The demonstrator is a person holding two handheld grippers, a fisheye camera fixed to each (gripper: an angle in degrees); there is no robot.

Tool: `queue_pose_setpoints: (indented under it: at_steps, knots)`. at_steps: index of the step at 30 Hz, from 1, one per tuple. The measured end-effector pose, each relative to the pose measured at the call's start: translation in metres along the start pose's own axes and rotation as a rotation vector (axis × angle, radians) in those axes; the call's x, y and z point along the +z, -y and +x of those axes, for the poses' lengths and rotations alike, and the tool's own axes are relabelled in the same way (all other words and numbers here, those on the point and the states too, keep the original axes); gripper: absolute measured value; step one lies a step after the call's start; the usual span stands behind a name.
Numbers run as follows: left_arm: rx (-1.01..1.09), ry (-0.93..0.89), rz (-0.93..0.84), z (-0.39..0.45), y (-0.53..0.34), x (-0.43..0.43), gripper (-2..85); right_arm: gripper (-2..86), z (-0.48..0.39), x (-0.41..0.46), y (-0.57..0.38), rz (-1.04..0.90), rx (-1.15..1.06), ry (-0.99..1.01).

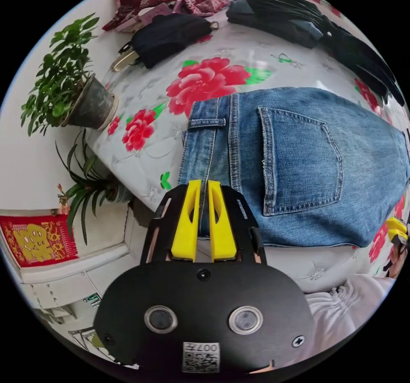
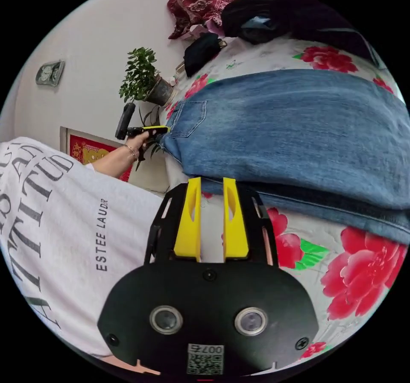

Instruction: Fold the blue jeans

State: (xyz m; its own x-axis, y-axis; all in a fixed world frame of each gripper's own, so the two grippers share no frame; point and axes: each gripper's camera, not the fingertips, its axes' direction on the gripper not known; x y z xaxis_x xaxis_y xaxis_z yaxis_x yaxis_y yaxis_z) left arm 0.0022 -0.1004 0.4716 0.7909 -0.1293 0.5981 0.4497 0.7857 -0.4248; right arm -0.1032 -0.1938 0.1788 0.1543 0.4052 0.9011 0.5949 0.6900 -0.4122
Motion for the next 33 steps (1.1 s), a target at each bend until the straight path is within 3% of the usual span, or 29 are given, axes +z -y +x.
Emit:
queue_pose_setpoints:
  at_steps: [3,5,7,10,12,15,18,23,26,28,33]
  knots:
    - [0.010,0.081,0.125,-0.001,-0.014,-0.035,4.9,2.1,0.035,-0.060,-0.018,0.195,0.162,-0.105]
    - [0.161,0.013,0.303,0.024,-0.024,-0.069,5.0,2.2,0.057,-0.100,-0.031,0.315,0.269,-0.194]
    - [0.472,-0.147,0.468,0.082,-0.037,-0.103,5.7,2.4,0.084,-0.150,-0.046,0.476,0.420,-0.310]
    - [0.815,-0.335,0.443,0.163,-0.050,-0.108,7.5,2.7,0.113,-0.198,-0.054,0.655,0.572,-0.395]
    - [0.917,-0.326,0.357,0.199,-0.052,-0.092,6.8,2.7,0.127,-0.217,-0.052,0.725,0.648,-0.440]
    - [0.965,-0.229,0.249,0.222,-0.047,-0.060,1.6,2.3,0.159,-0.226,-0.041,0.725,0.745,-0.433]
    - [0.978,-0.283,0.258,0.201,-0.033,-0.066,-0.3,0.7,0.183,-0.226,-0.031,0.627,0.829,-0.360]
    - [0.857,-0.461,0.343,0.133,-0.016,-0.096,-0.4,0.1,0.126,-0.265,-0.049,0.719,0.590,-0.431]
    - [0.884,-0.527,0.214,0.143,-0.016,-0.060,0.9,0.3,0.138,-0.253,-0.059,0.604,0.639,-0.519]
    - [0.928,-0.477,0.110,0.170,-0.024,-0.016,3.9,1.3,0.171,-0.237,-0.076,0.568,0.800,-0.451]
    - [0.896,-0.495,0.093,0.156,-0.013,-0.015,4.3,5.3,0.160,-0.244,-0.122,0.842,0.841,-0.367]
